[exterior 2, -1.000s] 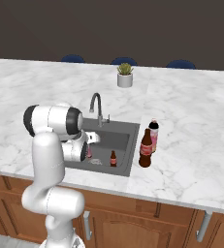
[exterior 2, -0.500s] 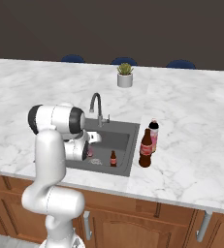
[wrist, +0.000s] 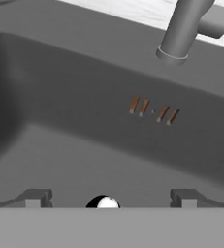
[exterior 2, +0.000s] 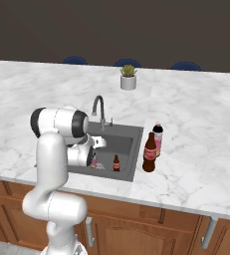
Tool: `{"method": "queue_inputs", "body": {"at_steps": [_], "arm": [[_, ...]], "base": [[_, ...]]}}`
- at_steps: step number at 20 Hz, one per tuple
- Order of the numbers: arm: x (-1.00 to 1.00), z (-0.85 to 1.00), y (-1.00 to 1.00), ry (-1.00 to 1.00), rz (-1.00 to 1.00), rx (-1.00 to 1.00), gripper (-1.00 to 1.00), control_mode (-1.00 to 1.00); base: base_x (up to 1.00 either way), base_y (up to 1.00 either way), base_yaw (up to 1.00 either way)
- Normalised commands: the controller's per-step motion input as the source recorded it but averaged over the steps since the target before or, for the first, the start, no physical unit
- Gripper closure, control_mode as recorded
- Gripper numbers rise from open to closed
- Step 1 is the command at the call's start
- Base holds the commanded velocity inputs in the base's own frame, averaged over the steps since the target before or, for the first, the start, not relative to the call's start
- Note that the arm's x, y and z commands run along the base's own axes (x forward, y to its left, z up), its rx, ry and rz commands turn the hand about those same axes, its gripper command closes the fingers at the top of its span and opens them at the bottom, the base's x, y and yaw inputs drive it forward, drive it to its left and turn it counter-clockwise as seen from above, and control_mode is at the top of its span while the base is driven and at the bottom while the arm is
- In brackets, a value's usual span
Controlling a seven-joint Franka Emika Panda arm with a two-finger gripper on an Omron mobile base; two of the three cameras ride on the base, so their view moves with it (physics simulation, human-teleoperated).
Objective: Place the large bottle from the dining counter next to the other large bottle outside the sink, and place the small bottle from the dining counter next to the other small bottle inside the sink.
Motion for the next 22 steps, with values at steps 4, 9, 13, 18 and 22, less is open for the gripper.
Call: {"method": "queue_inputs", "body": {"at_steps": [4,9,13,18,22], "arm": [[0.0,0.02,-0.23,-0.06,0.0,0.0,-1.0,-1.0],[-0.05,0.35,-0.04,-0.08,0.02,0.0,-1.0,-1.0],[-0.37,0.57,0.0,-0.08,0.01,0.0,-1.0,-1.0],[-0.47,0.4,0.01,-0.05,0.0,-0.01,-1.0,-1.0],[-0.51,0.58,0.01,-0.06,0.0,-0.02,-1.0,-1.0]], "base": [[0.0,0.0,0.0],[0.0,0.0,0.0],[0.0,0.0,0.0],[0.0,0.0,0.0],[0.0,0.0,0.0]]}}
